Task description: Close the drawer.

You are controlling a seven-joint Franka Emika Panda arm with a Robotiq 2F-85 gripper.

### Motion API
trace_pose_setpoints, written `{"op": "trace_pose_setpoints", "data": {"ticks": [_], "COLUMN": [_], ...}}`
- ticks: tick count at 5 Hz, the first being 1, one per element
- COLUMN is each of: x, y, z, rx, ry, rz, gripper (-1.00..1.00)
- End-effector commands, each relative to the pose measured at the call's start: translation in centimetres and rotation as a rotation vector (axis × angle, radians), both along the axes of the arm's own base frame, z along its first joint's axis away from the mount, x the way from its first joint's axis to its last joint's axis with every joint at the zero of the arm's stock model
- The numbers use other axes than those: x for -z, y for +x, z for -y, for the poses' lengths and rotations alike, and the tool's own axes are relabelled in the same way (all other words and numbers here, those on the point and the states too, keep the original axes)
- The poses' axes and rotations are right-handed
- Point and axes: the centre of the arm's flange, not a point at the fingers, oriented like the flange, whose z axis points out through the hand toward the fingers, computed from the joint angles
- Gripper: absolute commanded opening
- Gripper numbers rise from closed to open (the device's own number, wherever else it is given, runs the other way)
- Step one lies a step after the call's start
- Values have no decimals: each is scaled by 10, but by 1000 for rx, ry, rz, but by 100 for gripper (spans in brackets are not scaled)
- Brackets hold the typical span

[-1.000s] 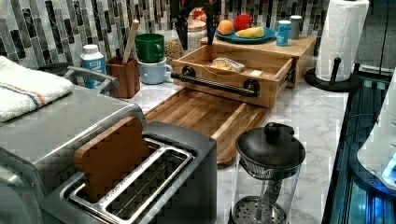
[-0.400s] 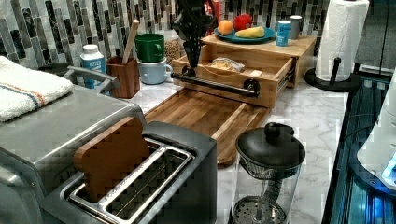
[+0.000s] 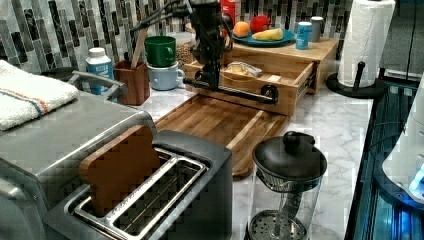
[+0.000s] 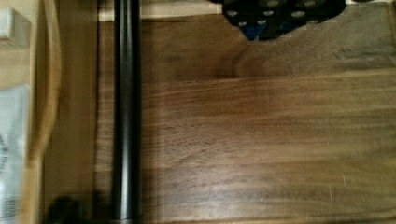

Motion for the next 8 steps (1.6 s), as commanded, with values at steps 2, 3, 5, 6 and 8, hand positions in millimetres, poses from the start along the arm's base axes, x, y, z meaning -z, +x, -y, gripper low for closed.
{"op": "trace_pose_setpoints", "data": {"ticks": [2, 3, 5, 6, 8], "x": [19, 16, 16, 12, 12], "y": [17, 16, 16, 16, 4], "z": [89, 112, 154, 195, 297], "rx": [-154, -158, -99, -118, -111], "ry": [67, 48, 31, 26, -9], "rz": [74, 118, 186, 162, 183], "gripper": [-100, -100, -100, -100, -100]}}
